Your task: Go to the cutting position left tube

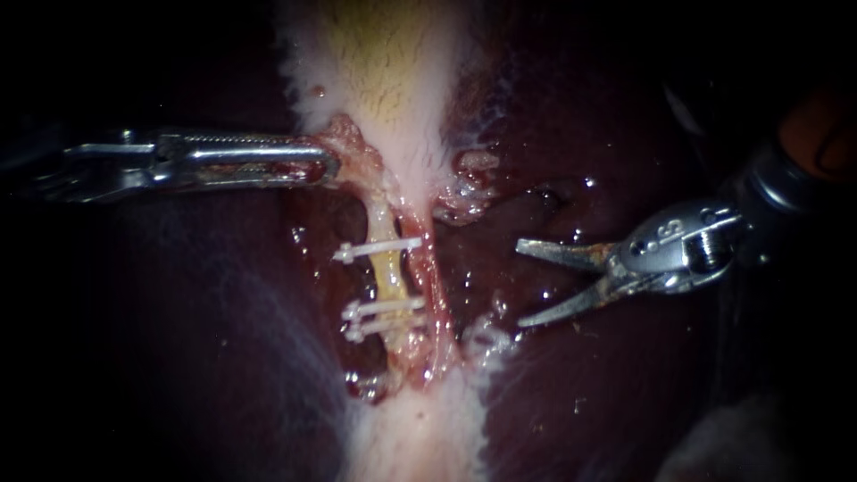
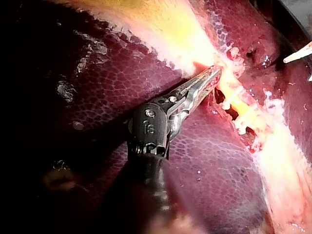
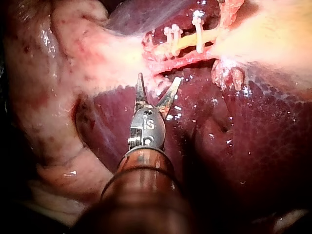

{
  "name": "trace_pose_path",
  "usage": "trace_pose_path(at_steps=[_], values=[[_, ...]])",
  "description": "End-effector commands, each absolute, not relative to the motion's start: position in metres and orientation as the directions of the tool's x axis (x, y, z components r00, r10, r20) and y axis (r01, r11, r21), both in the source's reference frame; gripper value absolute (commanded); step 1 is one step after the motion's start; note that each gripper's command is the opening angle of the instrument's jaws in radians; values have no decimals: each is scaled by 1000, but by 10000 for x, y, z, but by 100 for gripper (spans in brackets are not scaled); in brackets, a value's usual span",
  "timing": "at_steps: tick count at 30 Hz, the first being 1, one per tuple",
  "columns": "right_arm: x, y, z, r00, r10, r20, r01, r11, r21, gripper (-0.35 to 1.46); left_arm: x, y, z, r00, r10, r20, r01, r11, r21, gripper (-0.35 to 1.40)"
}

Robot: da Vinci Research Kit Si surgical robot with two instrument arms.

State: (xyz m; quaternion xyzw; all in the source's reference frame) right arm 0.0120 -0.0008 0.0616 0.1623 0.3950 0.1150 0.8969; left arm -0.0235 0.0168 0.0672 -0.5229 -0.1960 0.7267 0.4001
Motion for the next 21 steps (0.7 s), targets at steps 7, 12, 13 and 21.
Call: trace_pose_path(at_steps=[7, 12, 13, 21], values=[[120, -8, 617, 661, 335, -671, -78, 921, 382, 145, -212, 173, 650, -139, 792, -594, -361, -599, -714, -35], [121, -7, 617, 661, 335, -671, -79, 921, 382, 145, -185, 179, 616, -107, 797, -595, -365, -588, -722, -35], [121, -7, 617, 662, 330, -673, -75, 923, 378, 145, -182, 180, 611, -101, 797, -595, -366, -586, -723, -35], [136, -8, 619, 662, 334, -671, -65, 917, 393, 145, -180, 176, 602, -95, 797, -596, -369, -585, -723, -35]])
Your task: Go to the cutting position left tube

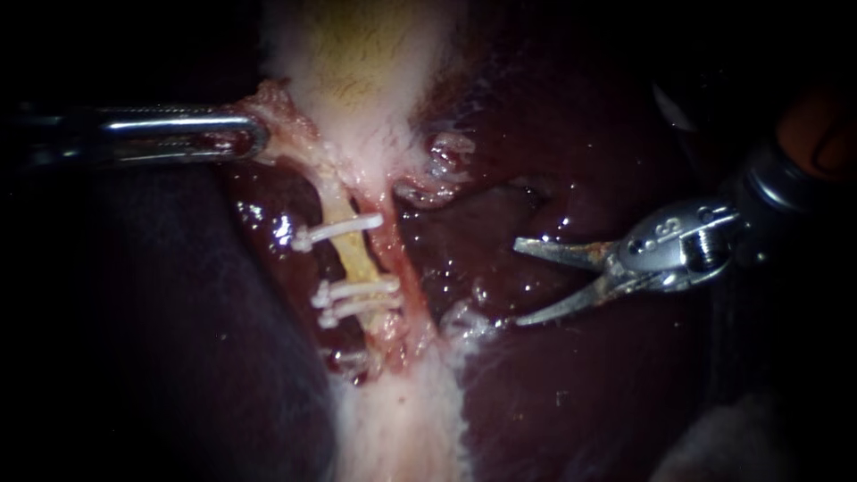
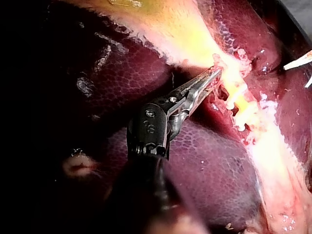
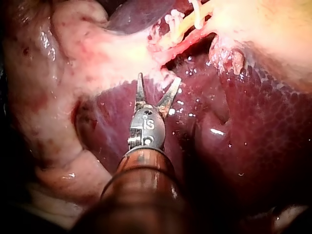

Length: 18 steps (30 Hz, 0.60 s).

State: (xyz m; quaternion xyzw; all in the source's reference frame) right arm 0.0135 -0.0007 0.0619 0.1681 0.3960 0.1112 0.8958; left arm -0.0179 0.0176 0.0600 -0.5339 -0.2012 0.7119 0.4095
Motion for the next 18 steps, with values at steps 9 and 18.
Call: trace_pose_path(at_steps=[9, 18], values=[[185, -20, 635, 660, 338, -671, -40, 908, 418, 145, -185, 170, 600, -93, 796, -599, -376, -585, -719, -35], [227, -28, 654, 655, 323, -683, 33, 891, 452, 145, -189, 166, 601, -94, 795, -600, -373, -587, -719, -35]])
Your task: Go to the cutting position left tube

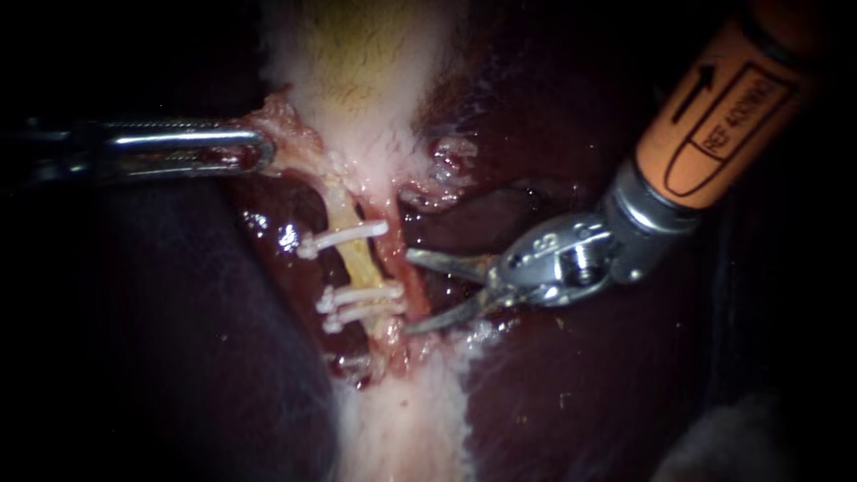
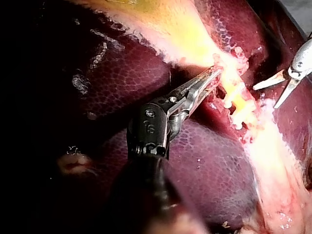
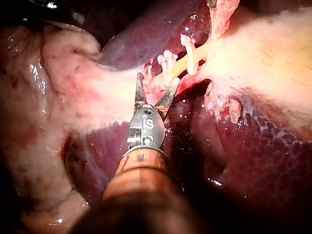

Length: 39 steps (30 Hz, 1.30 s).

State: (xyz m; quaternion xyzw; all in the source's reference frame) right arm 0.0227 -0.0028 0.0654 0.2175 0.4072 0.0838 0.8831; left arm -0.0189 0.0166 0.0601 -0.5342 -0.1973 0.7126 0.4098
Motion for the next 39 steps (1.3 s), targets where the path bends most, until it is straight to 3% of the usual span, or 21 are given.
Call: trace_pose_path(at_steps=[1, 24, 29, 39], values=[[230, -29, 656, 655, 319, -685, 38, 892, 451, 145, -189, 166, 600, -94, 795, -600, -374, -587, -719, -35], [272, -12, 712, 661, 309, -684, 70, 882, 466, 145, -190, 164, 598, -94, 795, -600, -371, -587, -719, -35], [292, -8, 715, 597, 344, -725, 105, 862, 495, 145, -190, 164, 598, -94, 795, -600, -371, -587, -719, -35], [309, -19, 702, 528, 426, -734, 157, 801, 577, 145, -190, 166, 600, -95, 795, -600, -370, -587, -720, -35]])
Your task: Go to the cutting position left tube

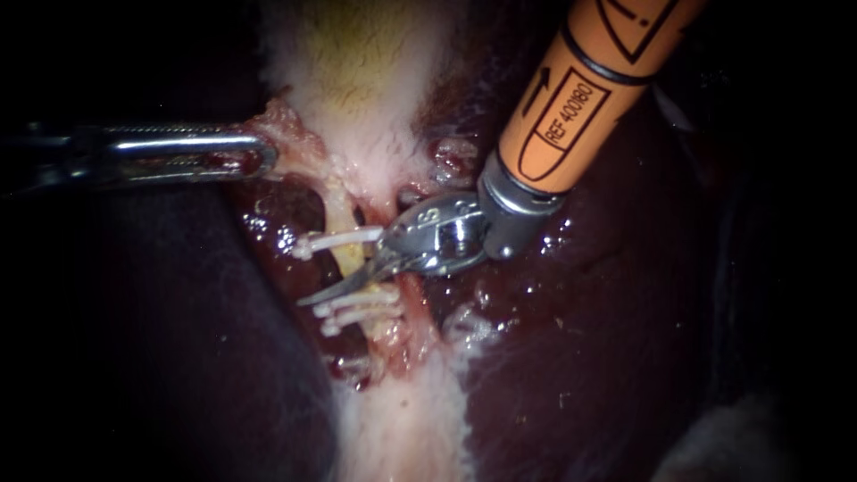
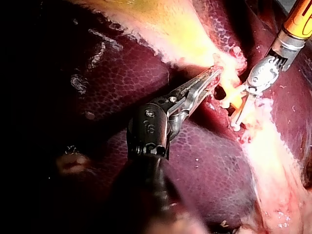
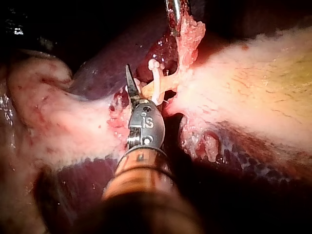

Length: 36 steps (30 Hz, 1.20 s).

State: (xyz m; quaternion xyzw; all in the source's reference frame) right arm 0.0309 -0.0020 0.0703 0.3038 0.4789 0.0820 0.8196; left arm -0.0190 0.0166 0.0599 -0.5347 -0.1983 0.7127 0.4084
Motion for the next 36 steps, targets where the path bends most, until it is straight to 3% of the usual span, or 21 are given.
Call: trace_pose_path(at_steps=[1, 10, 25, 36], values=[[309, -21, 700, 523, 433, -734, 163, 795, 585, 145, -189, 166, 601, -95, 795, -600, -370, -587, -720, -35], [321, -39, 681, 472, 483, -738, 232, 739, 632, 141, -188, 167, 603, -95, 795, -600, -369, -588, -720, -35], [348, -39, 679, 412, 542, -733, 228, 717, 659, 141, -189, 168, 603, -95, 795, -600, -369, -587, -720, -35], [348, -42, 674, 412, 546, -730, 230, 713, 663, 141, -189, 169, 604, -95, 795, -599, -369, -587, -720, -35]])
